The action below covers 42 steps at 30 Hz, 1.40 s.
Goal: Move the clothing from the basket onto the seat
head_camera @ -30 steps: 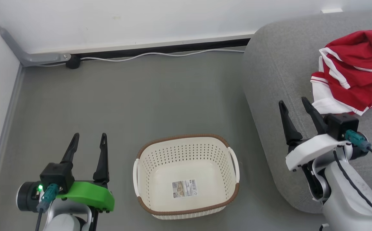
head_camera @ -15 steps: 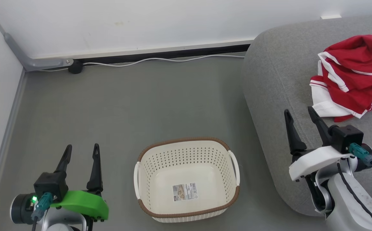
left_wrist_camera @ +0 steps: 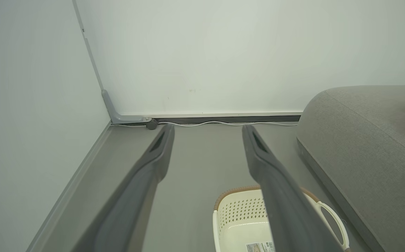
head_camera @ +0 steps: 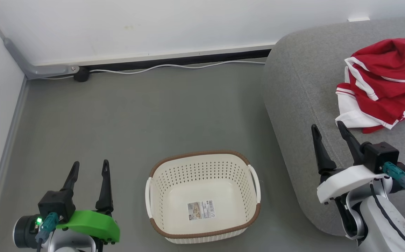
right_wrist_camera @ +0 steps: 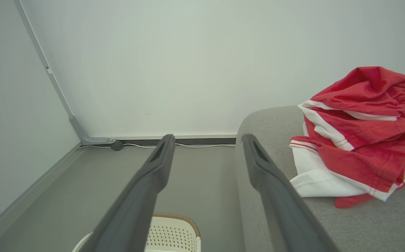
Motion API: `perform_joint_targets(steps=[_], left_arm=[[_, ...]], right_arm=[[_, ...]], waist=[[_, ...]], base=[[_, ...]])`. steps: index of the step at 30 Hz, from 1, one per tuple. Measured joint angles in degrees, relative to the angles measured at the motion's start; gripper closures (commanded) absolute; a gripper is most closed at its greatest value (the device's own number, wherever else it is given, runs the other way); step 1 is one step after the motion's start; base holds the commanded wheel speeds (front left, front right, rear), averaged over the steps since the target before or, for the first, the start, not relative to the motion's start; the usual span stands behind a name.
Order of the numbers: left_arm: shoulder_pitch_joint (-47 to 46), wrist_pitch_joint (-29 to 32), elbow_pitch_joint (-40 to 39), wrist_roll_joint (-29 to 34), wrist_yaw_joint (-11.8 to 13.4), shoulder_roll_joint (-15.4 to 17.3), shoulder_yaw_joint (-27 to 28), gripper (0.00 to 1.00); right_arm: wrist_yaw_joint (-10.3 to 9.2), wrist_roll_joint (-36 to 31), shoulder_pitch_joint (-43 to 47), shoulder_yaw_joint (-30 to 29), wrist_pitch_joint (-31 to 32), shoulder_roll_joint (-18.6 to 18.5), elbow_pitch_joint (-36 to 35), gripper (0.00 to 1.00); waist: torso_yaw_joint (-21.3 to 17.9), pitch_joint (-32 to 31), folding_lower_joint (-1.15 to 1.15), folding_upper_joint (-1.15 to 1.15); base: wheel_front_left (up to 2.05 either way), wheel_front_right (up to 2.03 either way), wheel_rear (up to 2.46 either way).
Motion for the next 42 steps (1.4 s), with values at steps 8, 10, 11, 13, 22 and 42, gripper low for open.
perform_joint_targets(steps=[8, 10, 11, 13, 22, 42], left_arm=[[0.11, 0.47, -0.4, 0.16, 0.0, -0.56, 0.27, 0.0], [0.16, 0.51, -0.55, 0.21, 0.0, -0.7, 0.27, 0.0], [0.19, 0.54, -0.69, 0.22, 0.0, -0.74, 0.25, 0.0], [0.22, 0.53, -0.68, 0.36, 0.0, -0.86, 0.29, 0.0], [0.8, 0.53, 1.88, -0.26, -0.14, -1.89, -0.33, 1.0], [1.66, 2.45, 1.89, -15.49, -2.36, -2.61, 2.0, 1.0]], right_arm=[[-0.43, 0.0, 1.3, -0.13, 0.87, -0.31, -2.24, 0.0], [-0.49, 0.0, 1.71, -0.22, 1.24, -0.36, -2.76, 0.0], [-0.51, 0.01, 1.91, -0.35, 1.48, -0.38, -3.13, 0.0], [-0.86, 0.01, 1.96, -0.43, 1.55, -0.49, -3.35, 0.0], [-0.83, 0.56, 4.3, 0.07, 1.97, 1.04, -1.47, 1.0], [0.94, 16.03, 4.25, -4.14, 5.31, 2.24, -1.05, 1.0]], waist=[[0.33, 0.0, 0.0, 0.0], [0.42, 0.03, 0.0, 0.0], [0.48, 0.13, 0.0, 0.0], [0.66, 0.3, 0.0, 0.0], [0.83, 0.35, 0.0, 0.0], [0.65, 0.11, 0.0, 0.0]], base=[[0.0, 0.0, 0.0], [0.0, 0.0, 0.0], [0.0, 0.0, 0.0], [0.0, 0.0, 0.0], [0.0, 0.0, 0.0], [0.0, 0.0, 0.0]])
